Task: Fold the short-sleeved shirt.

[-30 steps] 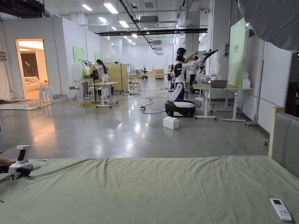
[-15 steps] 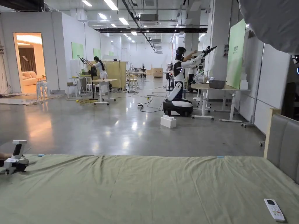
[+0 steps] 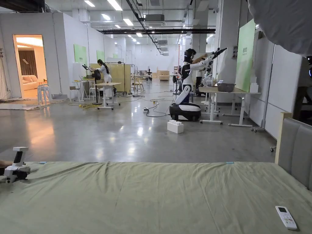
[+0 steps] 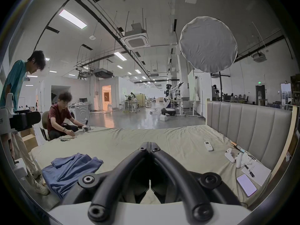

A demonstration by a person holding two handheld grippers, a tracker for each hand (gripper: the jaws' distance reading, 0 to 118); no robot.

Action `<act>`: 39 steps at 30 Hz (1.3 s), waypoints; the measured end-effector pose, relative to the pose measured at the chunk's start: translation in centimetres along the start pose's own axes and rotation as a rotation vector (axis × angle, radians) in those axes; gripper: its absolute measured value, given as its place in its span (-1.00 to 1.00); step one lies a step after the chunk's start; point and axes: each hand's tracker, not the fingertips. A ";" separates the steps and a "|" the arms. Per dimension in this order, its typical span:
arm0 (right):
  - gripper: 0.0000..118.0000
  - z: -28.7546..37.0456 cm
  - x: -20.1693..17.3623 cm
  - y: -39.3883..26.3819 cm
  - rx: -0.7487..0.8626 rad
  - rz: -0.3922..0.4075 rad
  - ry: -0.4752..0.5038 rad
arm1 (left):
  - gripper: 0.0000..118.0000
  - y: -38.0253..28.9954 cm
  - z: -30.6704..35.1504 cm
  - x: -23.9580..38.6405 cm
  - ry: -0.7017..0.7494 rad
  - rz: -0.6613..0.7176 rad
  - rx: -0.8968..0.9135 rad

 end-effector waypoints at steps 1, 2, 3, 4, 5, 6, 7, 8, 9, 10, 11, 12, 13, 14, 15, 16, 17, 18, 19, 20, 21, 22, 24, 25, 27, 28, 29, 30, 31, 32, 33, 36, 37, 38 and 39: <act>-0.99 0.0 0.1 0.0 0.000 0.002 -0.006 | -0.96 0.0 0.0 0.0 -0.001 0.003 -0.002; -0.99 0.0 0.2 0.0 -0.002 0.001 -0.006 | -0.96 0.0 -0.1 0.0 -0.001 0.004 -0.004; -0.99 -0.1 0.3 -0.1 -0.019 -0.016 -0.007 | -0.96 0.0 -0.1 -0.1 0.000 0.006 -0.007; -0.99 -0.1 0.3 -0.1 -0.016 -0.013 -0.007 | -0.96 0.0 -0.2 -0.2 0.000 0.008 -0.011; -0.99 0.0 0.4 -0.2 -0.019 -0.015 -0.005 | -0.96 -0.1 -0.3 -0.3 -0.001 0.008 -0.016; -0.99 0.0 0.4 -0.2 -0.020 -0.014 -0.004 | -0.96 -0.1 -0.3 -0.3 -0.002 0.007 -0.020; -0.99 0.0 0.4 -0.2 -0.024 -0.010 -0.004 | -0.96 -0.1 -0.3 -0.4 -0.004 0.005 -0.024; -0.99 0.0 0.4 -0.2 -0.028 -0.004 -0.003 | -0.96 -0.2 -0.3 -0.6 -0.006 0.003 -0.028; -0.99 0.0 0.4 -0.2 -0.031 0.003 -0.001 | -0.96 -0.2 -0.3 -0.6 -0.006 -0.001 -0.030; -0.99 0.1 0.4 -0.2 -0.033 0.009 0.000 | -0.96 -0.2 -0.4 -0.7 -0.008 -0.003 -0.032; -0.99 0.1 0.4 -0.2 -0.033 0.014 0.001 | -0.96 -0.2 -0.4 -0.7 -0.008 -0.004 -0.035; -0.99 0.1 0.4 -0.2 -0.033 0.017 0.003 | -0.96 -0.2 -0.4 -0.9 -0.007 -0.005 -0.037; -0.99 0.1 0.4 -0.3 -0.039 0.011 0.006 | -0.96 -0.3 -0.5 -1.0 -0.004 -0.006 -0.040; -0.99 0.1 0.5 -0.3 -0.037 0.011 0.005 | -0.96 -0.3 -0.5 -1.2 -0.004 -0.005 -0.043; -0.99 0.2 0.5 -0.3 -0.036 0.009 0.006 | -0.96 -0.3 -0.6 -1.3 -0.004 -0.005 -0.046; -0.99 0.2 0.5 -0.4 -0.036 0.006 0.007 | -0.96 -0.3 -0.7 -1.5 0.001 -0.005 -0.051; -0.99 0.2 0.5 -0.5 -0.037 0.003 0.008 | -0.96 -0.3 -0.8 -1.8 0.005 -0.004 -0.060; -0.99 0.1 0.5 -0.7 -0.040 0.000 0.007 | -0.95 -0.2 -1.0 -2.0 0.002 -0.007 -0.074; -0.99 0.0 0.6 -0.9 -0.050 -0.005 0.007 | -0.95 -0.2 -1.3 -2.3 -0.001 -0.018 -0.092; -0.99 -0.1 0.6 -1.1 -0.060 -0.011 0.011 | -0.93 -0.3 -1.6 -2.6 0.000 -0.027 -0.101; -0.99 -0.1 0.6 -1.3 -0.068 -0.015 0.012 | -0.81 -0.3 -1.8 -3.0 0.004 -0.030 -0.107; -0.99 -0.2 0.6 -1.6 -0.075 -0.017 0.014 | -0.69 -0.4 -2.3 -3.6 0.011 -0.025 -0.149; -0.99 -0.2 0.7 -2.0 -0.085 -0.020 0.019 | -0.27 -0.7 -3.3 -4.8 0.037 -0.007 -0.267; -0.99 -0.2 0.8 -2.3 -0.088 -0.025 0.024 | -0.10 -1.2 -3.6 -5.4 0.045 -0.008 -0.324; -0.99 -0.2 0.8 -2.8 -0.098 -0.035 0.032 | 0.06 -2.4 -4.2 -7.0 0.033 -0.010 -0.375; -0.99 -0.4 0.8 -3.1 -0.111 -0.041 0.034 | 0.11 -3.3 -4.5 -8.0 0.034 -0.002 -0.403; -0.99 -0.6 0.8 -3.4 -0.125 -0.046 0.036 | 0.19 -4.1 -5.0 -8.7 0.044 0.004 -0.431; -0.99 -0.8 0.8 -3.6 -0.137 -0.049 0.038 | 0.32 -4.9 -5.6 -9.5 0.060 0.013 -0.466; -0.99 -1.1 0.8 -3.9 -0.153 -0.056 0.041 | 0.43 -6.0 -6.3 -10.4 0.074 0.026 -0.514; -0.99 -1.3 0.7 -4.2 -0.169 -0.064 0.046 | 0.55 -7.2 -7.0 -11.1 0.086 0.041 -0.542; -0.99 -1.6 0.7 -4.7 -0.218 -0.100 0.054 | 0.66 -8.2 -7.8 -11.8 0.087 0.057 -0.573; -0.99 -2.2 0.5 -5.5 -0.223 -0.071 0.054 | 0.70 -11.6 -10.6 -13.7 0.087 0.136 -0.644; -0.99 -2.4 0.4 -5.8 -0.237 -0.062 0.054 | 0.70 -12.9 -11.8 -14.2 0.098 0.161 -0.661; -0.99 -2.6 0.3 -6.1 -0.251 -0.057 0.055 | 0.70 -14.1 -13.0 -14.6 0.088 0.192 -0.690; -0.99 -2.8 0.3 -6.4 -0.262 -0.054 0.057 | 0.70 -15.1 -14.1 -14.9 0.086 0.191 -0.704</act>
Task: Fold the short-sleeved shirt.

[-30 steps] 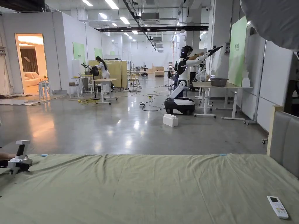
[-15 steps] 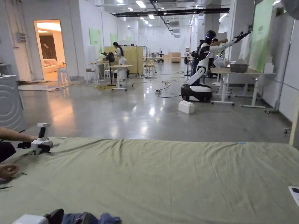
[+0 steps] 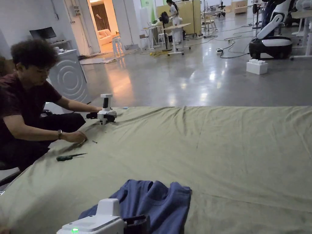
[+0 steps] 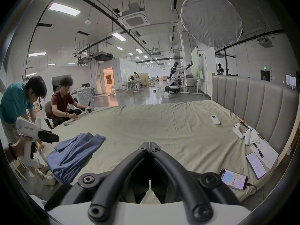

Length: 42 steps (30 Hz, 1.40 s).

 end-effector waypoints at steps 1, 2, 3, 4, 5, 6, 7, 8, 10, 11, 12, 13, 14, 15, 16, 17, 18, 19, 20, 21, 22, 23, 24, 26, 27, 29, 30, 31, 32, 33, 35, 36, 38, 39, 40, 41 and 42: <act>-0.99 -0.3 0.1 -0.3 -0.020 -0.002 0.006 | 0.70 -0.1 -1.9 -0.1 0.003 -0.016 -0.023; -0.99 -0.5 0.3 -0.7 -0.038 -0.016 0.013 | 0.70 -0.1 -3.4 -0.2 0.003 -0.033 -0.046; -0.99 -0.8 0.6 -1.1 -0.058 -0.041 0.021 | 0.70 0.0 -5.1 -0.3 0.023 -0.040 -0.066; -0.99 -1.1 1.0 -1.6 -0.079 -0.058 0.018 | 0.70 0.1 -7.1 -0.7 0.054 -0.029 -0.094; -0.99 -1.3 1.2 -2.0 -0.099 -0.066 0.009 | 0.70 0.1 -8.6 -0.9 0.054 -0.025 -0.108; -0.99 -1.7 1.4 -2.3 -0.121 -0.065 -0.007 | 0.70 0.1 -10.1 -1.2 0.063 -0.015 -0.131; -0.99 -2.0 1.6 -2.6 -0.143 -0.065 -0.025 | 0.70 0.0 -11.6 -1.5 0.089 -0.013 -0.155; -0.99 -2.4 1.8 -2.9 -0.154 -0.061 -0.037 | 0.69 -0.2 -12.8 -1.7 0.092 -0.013 -0.186; -0.99 -2.9 2.1 -3.5 -0.185 -0.063 -0.057 | 0.60 -0.6 -14.9 -2.0 0.114 -0.039 -0.237; -0.99 -3.1 2.3 -3.8 -0.195 -0.067 -0.060 | 0.36 -0.8 -15.6 -2.0 0.123 -0.052 -0.245; -0.99 -3.3 2.4 -4.0 -0.203 -0.073 -0.060 | 0.00 -1.0 -16.1 -2.0 0.113 -0.053 -0.245; -0.99 -3.5 2.4 -4.3 -0.218 -0.081 -0.060 | 0.00 -1.2 -16.1 -1.9 0.109 -0.050 -0.236; -0.99 -3.7 2.5 -4.7 -0.233 -0.089 -0.064 | 0.01 -1.0 -15.9 -1.8 0.109 -0.047 -0.232; -0.99 -3.8 2.5 -5.0 -0.243 -0.097 -0.067 | 0.02 -0.9 -15.9 -1.7 0.109 -0.045 -0.238; -0.99 -3.8 2.5 -5.3 -0.247 -0.106 -0.065 | 0.03 -0.9 -15.8 -1.7 0.111 -0.048 -0.237; -0.99 -3.8 2.5 -5.5 -0.248 -0.117 -0.059 | 0.05 -1.2 -15.8 -1.7 0.108 -0.054 -0.233; -0.99 -3.7 2.5 -5.7 -0.249 -0.128 -0.057 | 0.08 -1.5 -15.8 -1.8 0.105 -0.061 -0.220; -0.99 -3.5 2.5 -5.7 -0.251 -0.134 -0.054 | 0.11 -1.7 -16.0 -1.9 0.103 -0.060 -0.212; -0.99 -3.3 2.5 -5.8 -0.253 -0.136 -0.052 | 0.12 -1.7 -16.0 -1.9 0.103 -0.058 -0.208; -0.99 -3.1 2.5 -5.8 -0.252 -0.135 -0.051 | 0.12 -1.7 -16.1 -1.9 0.107 -0.056 -0.211; -0.99 -2.8 2.6 -5.8 -0.248 -0.129 -0.051 | 0.11 -1.6 -16.4 -1.6 0.119 -0.051 -0.221; -0.99 -2.6 2.7 -5.8 -0.246 -0.122 -0.053 | 0.10 -1.2 -16.6 -1.2 0.134 -0.053 -0.245; -0.99 -2.3 2.8 -5.8 -0.247 -0.114 -0.057 | 0.06 -0.9 -16.6 -0.9 0.140 -0.069 -0.259; -0.99 -1.9 3.2 -5.8 -0.249 -0.109 -0.071 | -0.21 -0.2 -16.3 -1.0 0.118 -0.068 -0.268; -0.99 -1.6 3.5 -5.7 -0.249 -0.115 -0.074 | -0.67 0.0 -16.0 -1.1 0.106 -0.055 -0.256; -0.99 -1.0 4.2 -5.9 -0.244 -0.132 -0.082 | -0.83 0.2 -15.9 -1.4 0.124 0.020 -0.244; -0.99 -0.6 4.4 -5.8 -0.238 -0.136 -0.086 | -0.84 0.4 -15.8 -1.7 0.106 0.085 -0.251; -0.99 -0.2 4.6 -5.7 -0.232 -0.138 -0.088 | -0.84 0.9 -15.3 -2.0 0.093 0.131 -0.240; -0.99 0.3 4.7 -5.6 -0.228 -0.134 -0.093 | -0.85 1.7 -14.6 -2.3 0.082 0.173 -0.233; -0.99 0.7 4.9 -5.4 -0.223 -0.130 -0.100 | -0.85 2.7 -13.5 -2.6 0.035 0.237 -0.193; -0.99 1.4 5.5 -5.4 -0.216 -0.127 -0.097 | -0.85 5.0 -11.1 -2.4 -0.026 0.263 -0.080; -0.99 1.7 5.9 -5.6 -0.216 -0.132 -0.096 | -0.85 6.3 -10.3 -1.9 -0.029 0.269 -0.067; -0.99 2.2 6.4 -5.8 -0.219 -0.148 -0.105 | -0.85 8.1 -9.0 -0.4 -0.099 0.240 -0.021; -0.99 2.6 6.6 -5.9 -0.216 -0.160 -0.114 | -0.85 9.0 -8.7 1.0 -0.134 0.236 -0.004; -0.99 3.1 6.8 -6.1 -0.209 -0.177 -0.130 | -0.85 9.9 -8.5 2.5 -0.168 0.250 0.025; -0.99 3.5 6.9 -6.1 -0.201 -0.192 -0.138 | -0.85 10.5 -8.6 3.9 -0.207 0.251 0.046; -0.99 4.1 7.1 -6.1 -0.191 -0.210 -0.144 | -0.86 11.4 -8.6 6.0 -0.249 0.231 0.064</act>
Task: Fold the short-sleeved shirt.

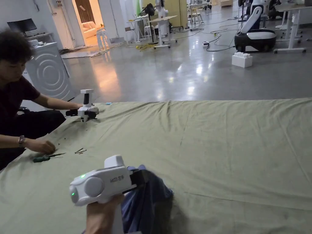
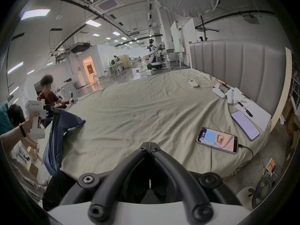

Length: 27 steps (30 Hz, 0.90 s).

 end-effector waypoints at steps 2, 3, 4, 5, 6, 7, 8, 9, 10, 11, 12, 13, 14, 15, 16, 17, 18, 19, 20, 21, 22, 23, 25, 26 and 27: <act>-0.99 1.0 0.4 0.0 0.010 -0.013 -0.016 | -0.86 0.4 -1.8 4.9 -0.064 -0.090 -0.002; -0.99 1.5 0.5 0.0 0.016 -0.007 -0.031 | -0.86 0.4 -3.0 7.7 -0.104 -0.120 -0.018; -0.99 2.1 0.8 0.0 0.026 0.002 -0.051 | -0.86 0.2 -4.2 10.6 -0.147 -0.171 -0.040; -0.99 2.6 1.0 0.0 0.031 0.010 -0.068 | -0.86 -0.5 -5.1 13.3 -0.183 -0.228 -0.050; -0.99 3.0 1.4 -0.1 0.032 0.014 -0.086 | -0.86 -1.5 -6.3 16.5 -0.227 -0.289 -0.061; -0.99 3.5 1.8 -0.3 0.034 0.010 -0.102 | -0.86 -3.0 -7.5 19.3 -0.269 -0.344 -0.073; -0.99 3.8 2.1 -0.4 0.036 -0.001 -0.117 | -0.86 -4.7 -8.5 21.6 -0.304 -0.359 -0.121; -0.99 4.3 2.5 -0.5 0.035 -0.018 -0.129 | -0.86 -7.3 -9.4 23.8 -0.338 -0.374 -0.168; -0.99 4.6 2.9 -0.8 0.036 -0.030 -0.139 | -0.86 -10.1 -10.2 26.0 -0.382 -0.408 -0.247; -0.99 4.9 3.1 -1.0 0.036 -0.038 -0.155 | -0.86 -13.0 -10.7 27.6 -0.414 -0.435 -0.270; -0.99 5.3 3.4 -1.1 0.033 -0.040 -0.167 | -0.86 -15.9 -10.9 29.2 -0.451 -0.470 -0.300; -0.99 5.6 3.6 -1.3 0.028 -0.039 -0.176 | -0.86 -19.0 -11.0 30.9 -0.500 -0.526 -0.360; -0.99 5.7 3.8 -1.5 0.024 -0.040 -0.186 | -0.86 -21.4 -10.9 32.1 -0.533 -0.555 -0.393; -0.99 5.9 4.0 -1.7 0.018 -0.042 -0.195 | -0.86 -24.1 -10.6 32.8 -0.564 -0.579 -0.437; -0.99 6.1 4.2 -1.8 0.011 -0.044 -0.200 | -0.86 -26.4 -10.3 33.3 -0.585 -0.577 -0.465; -0.99 6.3 4.3 -2.0 0.004 -0.047 -0.207 | -0.86 -28.8 -10.1 33.7 -0.587 -0.575 -0.493; -0.99 6.4 4.6 -2.2 0.001 -0.049 -0.214 | -0.86 -30.8 -9.6 33.5 -0.584 -0.581 -0.504; -0.99 6.6 4.7 -2.4 -0.001 -0.050 -0.216 | -0.86 -32.1 -9.2 33.3 -0.567 -0.602 -0.527; -0.99 6.6 4.7 -2.5 -0.003 -0.050 -0.219 | -0.85 -33.0 -9.0 33.0 -0.562 -0.640 -0.542; -0.99 6.7 4.7 -2.6 -0.005 -0.048 -0.219 | -0.85 -33.8 -8.8 32.5 -0.543 -0.667 -0.531; -0.99 6.5 4.6 -2.6 -0.006 -0.044 -0.214 | -0.82 -33.9 -8.6 31.8 -0.547 -0.667 -0.515; -0.99 6.3 4.5 -2.6 -0.009 -0.043 -0.207 | -0.71 -33.3 -8.6 31.4 -0.554 -0.659 -0.507; -0.99 5.7 4.1 -2.5 -0.012 -0.040 -0.180 | -0.55 -31.4 -8.1 30.6 -0.566 -0.584 -0.535; -0.99 5.3 3.7 -2.2 -0.003 -0.039 -0.159 | -0.43 -30.0 -7.2 30.1 -0.558 -0.579 -0.510; -0.99 5.0 3.2 -1.8 0.009 -0.036 -0.133 | 0.13 -28.4 -6.2 29.9 -0.553 -0.584 -0.456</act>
